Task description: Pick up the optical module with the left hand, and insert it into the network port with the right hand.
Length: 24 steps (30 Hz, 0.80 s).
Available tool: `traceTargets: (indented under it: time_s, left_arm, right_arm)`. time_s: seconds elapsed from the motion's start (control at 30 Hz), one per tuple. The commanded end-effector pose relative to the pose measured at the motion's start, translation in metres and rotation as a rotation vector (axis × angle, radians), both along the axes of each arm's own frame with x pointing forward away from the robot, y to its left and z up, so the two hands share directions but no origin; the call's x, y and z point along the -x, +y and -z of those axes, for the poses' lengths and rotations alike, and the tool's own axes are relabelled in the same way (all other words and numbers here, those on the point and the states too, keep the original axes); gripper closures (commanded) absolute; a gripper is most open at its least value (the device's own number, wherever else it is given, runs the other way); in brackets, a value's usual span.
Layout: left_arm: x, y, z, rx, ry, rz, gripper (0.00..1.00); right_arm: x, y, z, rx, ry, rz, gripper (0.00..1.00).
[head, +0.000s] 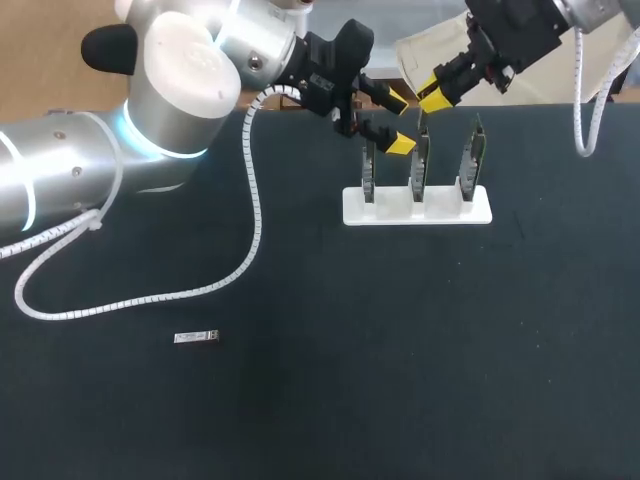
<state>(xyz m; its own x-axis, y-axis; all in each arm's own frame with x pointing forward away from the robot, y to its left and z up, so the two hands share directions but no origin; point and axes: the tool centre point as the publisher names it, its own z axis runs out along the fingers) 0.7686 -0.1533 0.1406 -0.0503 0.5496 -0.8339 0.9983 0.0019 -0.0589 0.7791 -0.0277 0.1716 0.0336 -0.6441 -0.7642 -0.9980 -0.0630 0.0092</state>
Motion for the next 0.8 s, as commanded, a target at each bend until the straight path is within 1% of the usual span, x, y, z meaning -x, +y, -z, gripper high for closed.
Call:
traceTargets:
  time_s: [0.03,0.8]
  left_arm:
    - [-0.0015,-0.0008,-0.0005,-0.004,0.003,0.001,0.00]
    - [-0.0015,-0.0008,-0.0005,-0.004,0.003,0.001,0.00]
  right_arm:
    - [0.0036,-0.0008,-0.0017,0.000,-0.005,0.006,1.00]
    - [0.0062,-0.0032,0.0041,0.011,0.020,0.018,1.00]
